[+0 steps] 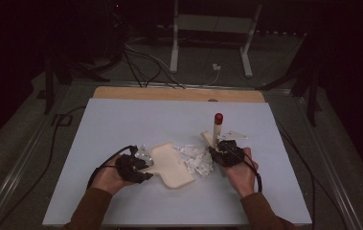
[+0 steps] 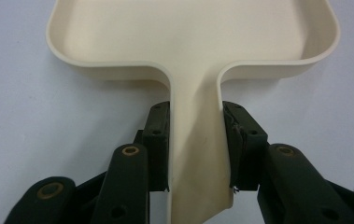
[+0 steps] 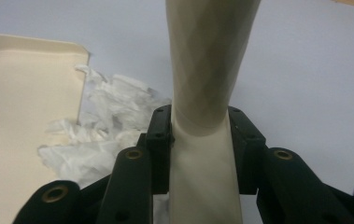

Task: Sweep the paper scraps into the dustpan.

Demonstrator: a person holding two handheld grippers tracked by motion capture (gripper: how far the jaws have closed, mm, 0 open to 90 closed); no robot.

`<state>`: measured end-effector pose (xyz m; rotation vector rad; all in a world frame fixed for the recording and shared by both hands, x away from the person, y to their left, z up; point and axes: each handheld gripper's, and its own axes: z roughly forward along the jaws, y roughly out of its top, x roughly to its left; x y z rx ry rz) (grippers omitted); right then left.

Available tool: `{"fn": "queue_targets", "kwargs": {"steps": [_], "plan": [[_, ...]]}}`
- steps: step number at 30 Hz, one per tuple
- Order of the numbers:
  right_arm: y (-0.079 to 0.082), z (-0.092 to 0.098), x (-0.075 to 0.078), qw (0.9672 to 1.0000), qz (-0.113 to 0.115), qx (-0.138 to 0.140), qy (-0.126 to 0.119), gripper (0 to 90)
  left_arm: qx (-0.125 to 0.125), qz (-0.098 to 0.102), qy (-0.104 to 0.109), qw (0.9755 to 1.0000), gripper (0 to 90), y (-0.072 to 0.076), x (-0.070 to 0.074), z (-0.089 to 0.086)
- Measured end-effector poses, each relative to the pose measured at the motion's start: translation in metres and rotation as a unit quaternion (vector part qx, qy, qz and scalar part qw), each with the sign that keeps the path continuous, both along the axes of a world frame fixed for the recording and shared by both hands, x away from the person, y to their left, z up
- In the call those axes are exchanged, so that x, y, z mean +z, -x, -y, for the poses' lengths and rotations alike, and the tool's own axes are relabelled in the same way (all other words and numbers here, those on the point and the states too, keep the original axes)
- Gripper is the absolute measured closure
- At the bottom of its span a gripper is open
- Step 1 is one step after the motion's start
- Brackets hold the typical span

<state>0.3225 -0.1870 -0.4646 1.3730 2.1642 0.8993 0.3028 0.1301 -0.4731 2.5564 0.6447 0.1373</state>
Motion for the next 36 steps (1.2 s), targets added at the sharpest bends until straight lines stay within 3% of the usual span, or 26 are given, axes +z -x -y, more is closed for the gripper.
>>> {"fn": "queue_targets", "kwargs": {"steps": [9,36], "plan": [[0.0,-0.015,0.001,1.0,-0.006,0.001,-0.002,66.6,0.001,-0.002,0.003,1.0,66.2,0.0,-0.001,0.002],[0.005,-0.052,0.003,0.999,-0.01,0.044,0.004,66.5,-0.002,-0.006,0.003,1.0,66.2,-0.002,-0.002,0.008]]}}
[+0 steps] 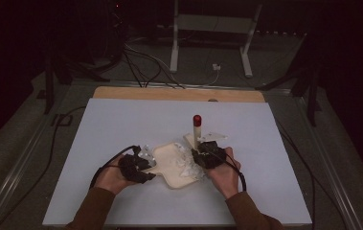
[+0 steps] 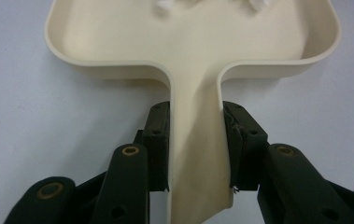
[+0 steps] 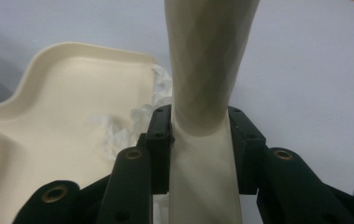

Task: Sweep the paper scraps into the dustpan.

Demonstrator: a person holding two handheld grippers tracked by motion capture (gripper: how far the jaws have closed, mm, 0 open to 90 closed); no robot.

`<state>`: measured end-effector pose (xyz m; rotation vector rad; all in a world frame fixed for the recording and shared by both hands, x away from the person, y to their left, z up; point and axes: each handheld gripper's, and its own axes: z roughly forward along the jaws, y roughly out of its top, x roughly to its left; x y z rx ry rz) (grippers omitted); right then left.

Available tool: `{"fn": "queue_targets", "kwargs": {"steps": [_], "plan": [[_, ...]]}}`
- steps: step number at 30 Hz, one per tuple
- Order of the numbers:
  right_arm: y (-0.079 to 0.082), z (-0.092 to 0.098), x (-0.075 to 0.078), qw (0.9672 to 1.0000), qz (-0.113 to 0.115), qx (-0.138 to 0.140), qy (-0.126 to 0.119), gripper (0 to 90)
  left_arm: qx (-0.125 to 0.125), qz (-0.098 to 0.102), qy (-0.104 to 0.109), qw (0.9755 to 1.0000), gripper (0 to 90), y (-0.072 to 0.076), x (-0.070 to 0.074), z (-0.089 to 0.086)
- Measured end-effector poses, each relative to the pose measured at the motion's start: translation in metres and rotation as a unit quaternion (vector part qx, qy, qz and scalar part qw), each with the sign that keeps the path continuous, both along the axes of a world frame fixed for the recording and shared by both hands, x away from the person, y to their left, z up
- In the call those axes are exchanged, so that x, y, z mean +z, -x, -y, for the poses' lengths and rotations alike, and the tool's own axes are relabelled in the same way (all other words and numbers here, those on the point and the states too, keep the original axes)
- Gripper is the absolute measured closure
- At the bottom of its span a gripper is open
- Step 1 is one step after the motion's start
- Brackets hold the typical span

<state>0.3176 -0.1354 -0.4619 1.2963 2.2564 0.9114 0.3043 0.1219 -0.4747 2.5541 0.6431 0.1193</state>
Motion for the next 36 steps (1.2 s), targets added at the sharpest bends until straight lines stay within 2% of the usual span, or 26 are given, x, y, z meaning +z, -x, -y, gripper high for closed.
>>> {"fn": "queue_targets", "kwargs": {"steps": [23,31,33,36], "plan": [[0.01,-0.037,0.003,0.9983,0.003,0.058,0.009,66.6,0.0,0.003,-0.002,1.0,66.1,0.001,-0.001,0.001],[0.013,-0.046,0.009,0.9971,0.003,0.076,-0.007,66.7,0.002,0.002,-0.001,1.0,66.1,0.001,-0.001,0.002],[0.014,-0.048,0.011,0.9963,-0.004,0.084,-0.019,66.7,0.005,0.002,0.003,1.0,66.1,0.002,-0.002,0.002],[0.014,-0.051,0.012,0.9959,-0.004,0.088,-0.017,66.7,0.004,0.001,0.002,1.0,66.1,0.002,-0.003,0.001]]}}
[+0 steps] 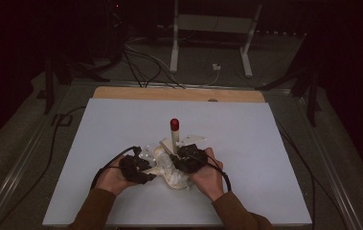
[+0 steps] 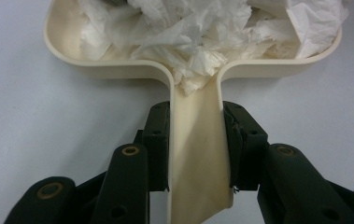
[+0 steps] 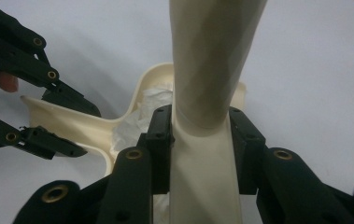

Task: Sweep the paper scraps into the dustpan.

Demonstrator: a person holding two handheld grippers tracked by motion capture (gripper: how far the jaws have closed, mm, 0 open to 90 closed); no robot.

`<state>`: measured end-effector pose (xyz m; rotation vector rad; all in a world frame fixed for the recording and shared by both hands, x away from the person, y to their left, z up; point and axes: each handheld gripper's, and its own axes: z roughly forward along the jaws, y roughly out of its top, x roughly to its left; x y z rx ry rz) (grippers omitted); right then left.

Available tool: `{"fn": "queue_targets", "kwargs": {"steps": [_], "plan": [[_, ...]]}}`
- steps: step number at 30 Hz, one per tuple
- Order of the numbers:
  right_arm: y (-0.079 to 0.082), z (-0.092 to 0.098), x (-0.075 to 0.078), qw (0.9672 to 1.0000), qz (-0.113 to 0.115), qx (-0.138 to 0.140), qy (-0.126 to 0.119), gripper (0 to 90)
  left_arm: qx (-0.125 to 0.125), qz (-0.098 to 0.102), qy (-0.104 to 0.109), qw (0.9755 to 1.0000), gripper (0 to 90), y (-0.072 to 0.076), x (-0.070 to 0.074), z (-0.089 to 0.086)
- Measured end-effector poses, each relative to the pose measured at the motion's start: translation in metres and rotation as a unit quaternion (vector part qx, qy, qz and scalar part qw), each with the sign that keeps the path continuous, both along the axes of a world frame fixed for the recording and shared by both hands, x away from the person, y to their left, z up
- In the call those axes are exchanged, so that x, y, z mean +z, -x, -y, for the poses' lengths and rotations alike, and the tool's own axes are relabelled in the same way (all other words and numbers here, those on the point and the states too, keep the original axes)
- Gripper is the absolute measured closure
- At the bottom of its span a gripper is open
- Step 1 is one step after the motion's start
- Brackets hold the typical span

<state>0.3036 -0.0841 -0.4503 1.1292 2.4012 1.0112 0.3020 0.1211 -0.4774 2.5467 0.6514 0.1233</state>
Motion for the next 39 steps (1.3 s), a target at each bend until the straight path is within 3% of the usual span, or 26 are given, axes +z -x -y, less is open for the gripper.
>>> {"fn": "queue_targets", "kwargs": {"steps": [22,27,39], "plan": [[-0.011,0.031,0.013,0.9995,0.01,-0.024,-0.018,66.8,0.004,0.002,0.018,0.9998,66.2,0.004,-0.005,-0.006],[-0.013,0.038,0.017,0.999,0.015,-0.034,-0.024,66.8,0.011,0.002,0.036,0.9993,66.3,0.004,-0.007,-0.01],[-0.017,0.054,0.021,0.9979,0.018,-0.054,-0.031,66.9,0.03,0.01,0.055,0.998,66.4,0.007,-0.006,-0.019]]}}
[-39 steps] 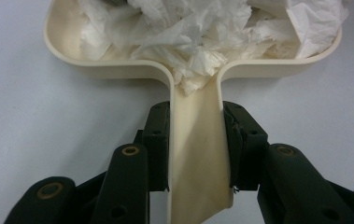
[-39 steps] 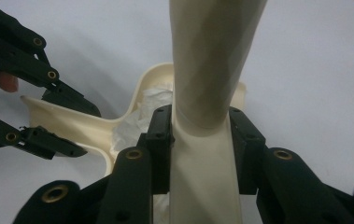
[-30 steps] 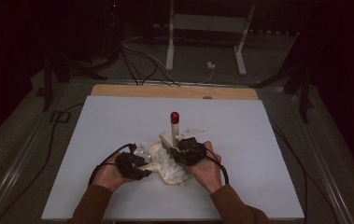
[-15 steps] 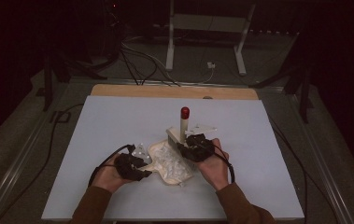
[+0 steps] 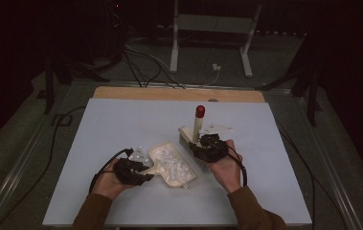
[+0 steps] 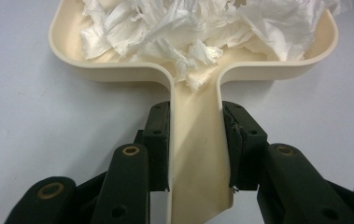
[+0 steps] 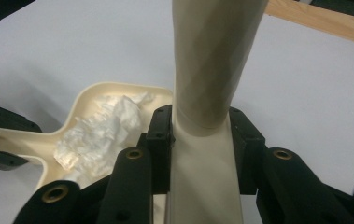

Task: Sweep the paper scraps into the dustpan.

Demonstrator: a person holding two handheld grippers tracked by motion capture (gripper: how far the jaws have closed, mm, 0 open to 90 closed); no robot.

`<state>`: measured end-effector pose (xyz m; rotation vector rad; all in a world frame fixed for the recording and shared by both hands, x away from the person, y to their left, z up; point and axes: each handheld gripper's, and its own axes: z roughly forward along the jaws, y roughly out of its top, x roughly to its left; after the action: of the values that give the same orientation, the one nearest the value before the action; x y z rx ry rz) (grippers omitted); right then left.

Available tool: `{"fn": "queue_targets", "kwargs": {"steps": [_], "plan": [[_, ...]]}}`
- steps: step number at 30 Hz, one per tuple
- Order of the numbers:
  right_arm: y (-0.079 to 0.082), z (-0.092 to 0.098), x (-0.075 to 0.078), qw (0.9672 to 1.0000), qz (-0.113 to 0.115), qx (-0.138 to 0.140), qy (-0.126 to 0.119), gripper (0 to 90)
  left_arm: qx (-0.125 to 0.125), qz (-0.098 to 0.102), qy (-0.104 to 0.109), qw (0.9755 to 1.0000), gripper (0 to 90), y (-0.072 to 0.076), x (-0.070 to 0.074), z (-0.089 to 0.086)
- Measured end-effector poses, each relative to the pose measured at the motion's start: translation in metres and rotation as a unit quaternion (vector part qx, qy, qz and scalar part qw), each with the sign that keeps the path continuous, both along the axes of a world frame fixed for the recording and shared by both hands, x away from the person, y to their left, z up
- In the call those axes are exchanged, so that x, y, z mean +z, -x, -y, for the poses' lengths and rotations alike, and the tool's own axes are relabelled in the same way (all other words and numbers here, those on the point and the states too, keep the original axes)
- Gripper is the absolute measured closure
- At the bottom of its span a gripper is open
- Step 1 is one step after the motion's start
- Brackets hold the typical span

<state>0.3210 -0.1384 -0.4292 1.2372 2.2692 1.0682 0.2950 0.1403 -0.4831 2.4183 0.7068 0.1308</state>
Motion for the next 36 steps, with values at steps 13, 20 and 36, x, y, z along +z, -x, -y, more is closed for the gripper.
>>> {"fn": "queue_targets", "kwargs": {"steps": [13,20,36], "plan": [[-0.002,0.01,-0.001,1.0,0.005,-0.006,0.004,66.9,0.019,0.013,0.014,0.9996,66.4,0.004,0.007,-0.01],[-0.003,0.013,-0.002,0.9999,0.005,-0.006,0.007,66.9,0.034,0.023,0.023,0.9989,66.4,0.005,0.011,-0.016],[-0.005,0.022,-0.005,0.9999,0.007,-0.008,0.008,67.0,0.082,0.044,0.029,0.9953,66.3,0.008,0.02,-0.029]]}}
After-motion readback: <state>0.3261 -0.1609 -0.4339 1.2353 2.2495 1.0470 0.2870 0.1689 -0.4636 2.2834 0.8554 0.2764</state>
